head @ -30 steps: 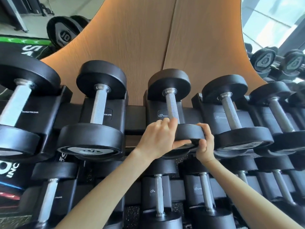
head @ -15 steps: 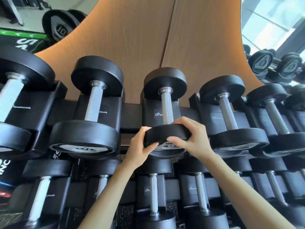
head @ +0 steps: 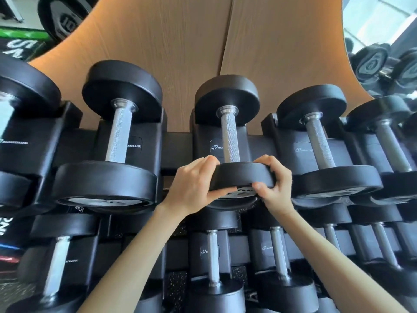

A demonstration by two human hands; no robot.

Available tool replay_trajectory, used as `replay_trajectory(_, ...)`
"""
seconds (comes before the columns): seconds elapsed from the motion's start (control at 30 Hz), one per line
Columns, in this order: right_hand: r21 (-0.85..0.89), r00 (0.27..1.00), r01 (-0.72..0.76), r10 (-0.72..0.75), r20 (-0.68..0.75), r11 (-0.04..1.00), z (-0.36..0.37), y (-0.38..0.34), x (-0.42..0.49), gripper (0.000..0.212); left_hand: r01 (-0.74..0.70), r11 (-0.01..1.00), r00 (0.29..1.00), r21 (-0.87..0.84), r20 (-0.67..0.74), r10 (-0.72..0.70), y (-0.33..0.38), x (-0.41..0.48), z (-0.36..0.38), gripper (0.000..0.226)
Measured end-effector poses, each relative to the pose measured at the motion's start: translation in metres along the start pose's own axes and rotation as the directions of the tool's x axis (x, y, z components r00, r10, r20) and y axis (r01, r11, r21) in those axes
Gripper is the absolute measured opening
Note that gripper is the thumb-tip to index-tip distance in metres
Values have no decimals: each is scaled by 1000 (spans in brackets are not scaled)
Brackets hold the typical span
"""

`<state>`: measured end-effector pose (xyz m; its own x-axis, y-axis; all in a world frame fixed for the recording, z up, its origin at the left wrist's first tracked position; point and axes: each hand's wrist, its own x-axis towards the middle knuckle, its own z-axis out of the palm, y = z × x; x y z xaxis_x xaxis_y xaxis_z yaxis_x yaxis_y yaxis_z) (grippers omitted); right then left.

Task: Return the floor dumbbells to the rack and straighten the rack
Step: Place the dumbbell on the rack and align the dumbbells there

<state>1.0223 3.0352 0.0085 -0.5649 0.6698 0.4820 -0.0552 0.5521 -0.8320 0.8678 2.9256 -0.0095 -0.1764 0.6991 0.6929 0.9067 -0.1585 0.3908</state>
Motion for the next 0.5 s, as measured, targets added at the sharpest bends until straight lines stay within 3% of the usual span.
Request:
replay_trajectory(0.13,-88,998,38,-34,51,995,7,-8,4,55,99,976,989,-195,-88,-118,-6,-15,4,47)
replay_trajectory(0.3,-117,993,88,-78,85,989,3,-15,3,57,265,934,963,-239,23,-267,4,-16,-2,41)
replay_trajectory(0.43,-156,982,56,-26,187,986,-2,-27,4,41,527,782,849,-333,169,-501,20,-23,-10,28)
replay_trajectory(0.5,-182,968,17,30,249,983,-9,-36,3,36,595,753,803,-281,226,-551,31,-24,-16,24)
